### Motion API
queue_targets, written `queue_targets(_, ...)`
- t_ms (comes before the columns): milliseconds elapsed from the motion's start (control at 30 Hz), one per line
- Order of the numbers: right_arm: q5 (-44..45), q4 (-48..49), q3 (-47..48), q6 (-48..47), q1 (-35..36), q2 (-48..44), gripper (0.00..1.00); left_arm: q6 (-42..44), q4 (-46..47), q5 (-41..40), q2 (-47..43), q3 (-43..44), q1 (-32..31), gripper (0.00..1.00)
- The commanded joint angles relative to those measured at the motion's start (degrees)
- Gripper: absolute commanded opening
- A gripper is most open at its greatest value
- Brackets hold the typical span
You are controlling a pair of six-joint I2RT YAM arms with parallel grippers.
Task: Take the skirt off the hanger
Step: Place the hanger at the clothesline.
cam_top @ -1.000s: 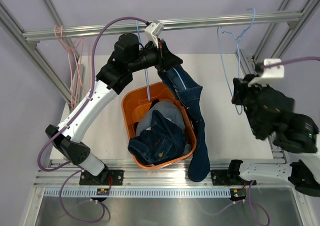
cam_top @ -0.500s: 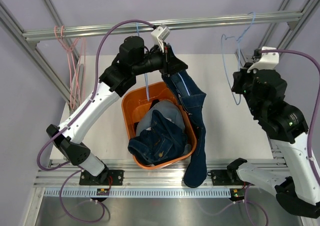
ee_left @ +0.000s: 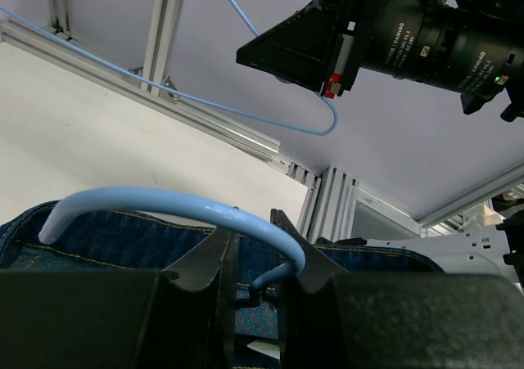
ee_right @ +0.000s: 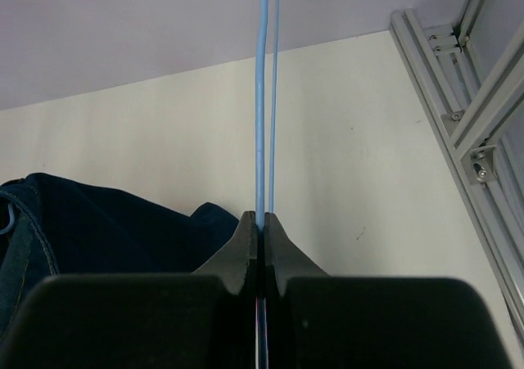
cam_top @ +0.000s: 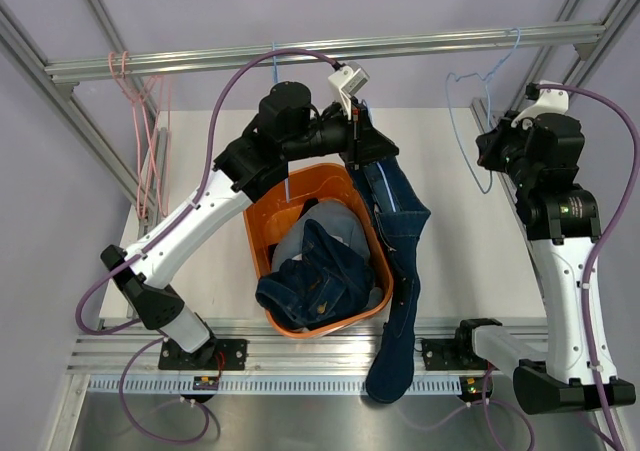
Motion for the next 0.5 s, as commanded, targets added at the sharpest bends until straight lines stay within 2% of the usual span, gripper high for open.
queue_targets(0,-6.09,2.26,-0.96,-0.33,-1.62,-1.38,0.0,-0.44,5.05,1.06,-1.2,3.01,-0.25,0.0)
queue_targets(300,-7.49,3.4,-7.03,1.51,-2.58,-1.55,0.01,-1.31,5.49,0.79,-1.9,2.4,-1.05,0.0)
queue_targets(333,-7.67,4.1,-8.25,1.6,-2.5,-1.82,0.11,-1.4,5.4,0.79,-1.81,2.66,-1.31,0.0)
queue_targets(400,-6.88,4.28,-9.22,1.6,-2.5,-2.35,0.19,-1.05,4.61,0.53,-1.38,3.53,-1.84,0.0)
queue_targets(467,-5.3,3.58,-9.58,0.99,-2.5,-2.61,0.37,-0.96,3.91,0.35,-1.2,4.5,-2.19,0.0)
